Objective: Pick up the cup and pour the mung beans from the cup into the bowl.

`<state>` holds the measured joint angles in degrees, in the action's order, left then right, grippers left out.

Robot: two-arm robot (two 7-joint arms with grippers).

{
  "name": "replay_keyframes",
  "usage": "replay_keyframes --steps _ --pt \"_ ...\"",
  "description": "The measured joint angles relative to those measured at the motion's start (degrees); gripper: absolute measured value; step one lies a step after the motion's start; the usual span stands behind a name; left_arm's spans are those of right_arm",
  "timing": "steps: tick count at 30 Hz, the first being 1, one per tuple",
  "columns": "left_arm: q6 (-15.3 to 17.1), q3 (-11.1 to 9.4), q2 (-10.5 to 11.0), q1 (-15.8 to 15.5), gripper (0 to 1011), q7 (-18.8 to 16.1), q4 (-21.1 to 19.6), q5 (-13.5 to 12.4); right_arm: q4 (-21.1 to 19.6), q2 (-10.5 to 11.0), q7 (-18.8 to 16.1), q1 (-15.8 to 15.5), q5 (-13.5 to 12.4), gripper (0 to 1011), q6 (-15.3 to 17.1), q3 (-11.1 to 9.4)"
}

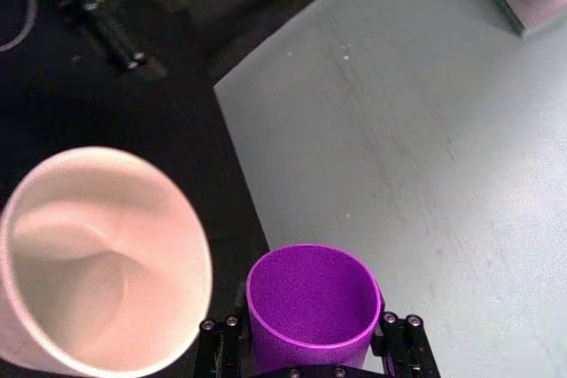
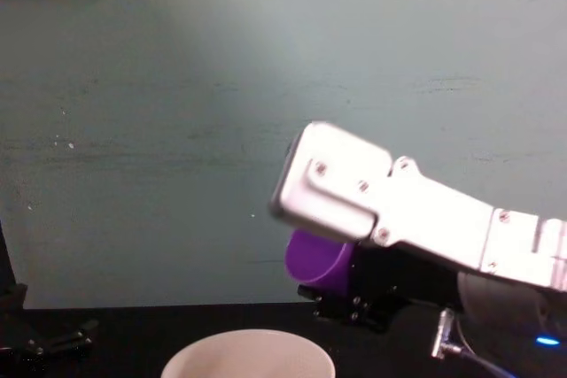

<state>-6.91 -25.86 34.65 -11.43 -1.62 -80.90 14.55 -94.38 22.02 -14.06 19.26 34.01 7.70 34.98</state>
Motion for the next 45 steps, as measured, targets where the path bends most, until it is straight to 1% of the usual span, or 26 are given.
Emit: replay_keyframes --steps 2,3,6,7,11,12,14,17,18,24,27,30,31,34,38,41,45 --pt "0.0 0.0 0.0 0.0 1000 0.0 0.0 0.0 0.0 0.02 -0.42 0.4 1.52 731 0.25 0.72" --pt "0.0 0.0 0.0 0.0 1000 0.0 0.0 0.0 0.0 0.04 -0.7 0.77 2.96 730 0.43 1.37" --pt "0.0 0.0 0.0 0.0 1000 0.0 0.0 0.0 0.06 0.03 -1.24 1.47 5.74 731 0.66 2.7" --pt "0.0 0.0 0.0 0.0 1000 0.0 0.0 0.0 0.14 0.03 -1.45 1.83 7.2 731 0.8 3.33" --pt "0.0 0.0 0.0 0.0 1000 0.0 0.0 0.0 0.41 -0.05 -1.86 2.5 10.02 731 0.98 4.56" --pt "0.0 0.0 0.0 0.0 1000 0.0 0.0 0.0 0.51 -0.11 -2.06 2.82 11.33 731 1.12 5.11" --pt "0.0 0.0 0.0 0.0 1000 0.0 0.0 0.0 0.61 -0.2 -2.19 3.12 12.58 731 1.24 5.56" --pt "0.0 0.0 0.0 0.0 1000 0.0 0.0 0.0 1.06 -0.51 -2.5 3.96 16.08 731 1.66 6.91" --pt "0.0 0.0 0.0 0.0 1000 0.0 0.0 0.0 1.06 -0.51 -2.5 3.96 16.08 731 1.66 6.91" --pt "0.0 0.0 0.0 0.0 1000 0.0 0.0 0.0 1.87 -1.24 -3.68 5.07 20.87 731 2.26 8.78" --pt "0.0 0.0 0.0 0.0 1000 0.0 0.0 0.0 2.11 -1.44 -4.04 5.4 22.49 731 2.46 9.34" --pt "0.0 0.0 0.0 0.0 1000 0.0 0.0 0.0 2.57 -1.7 -4.5 5.83 25.09 731 2.76 10.23" --pt "0.0 0.0 0.0 0.0 1000 0.0 0.0 0.0 2.57 -1.7 -4.5 5.83 25.09 731 2.76 10.23" --pt "0.0 0.0 0.0 0.0 1000 0.0 0.0 -0.01 2.77 -1.82 -4.63 5.94 27.55 731 3.09 10.9" --pt "0.0 0.0 0.0 0.0 1000 0.0 0.0 0.0 2.82 -1.82 -4.61 5.94 28.89 731 3.19 11.12" --pt "0.0 0.0 0.0 0.0 1000 0.0 0.0 0.0 2.94 -1.76 -4.52 5.91 30.41 731 3.2 11.35" --pt "0.0 0.0 0.0 0.0 1000 0.0 0.0 0.0 3.14 -1.65 -4.0 5.85 31.45 731 2.96 11.58"
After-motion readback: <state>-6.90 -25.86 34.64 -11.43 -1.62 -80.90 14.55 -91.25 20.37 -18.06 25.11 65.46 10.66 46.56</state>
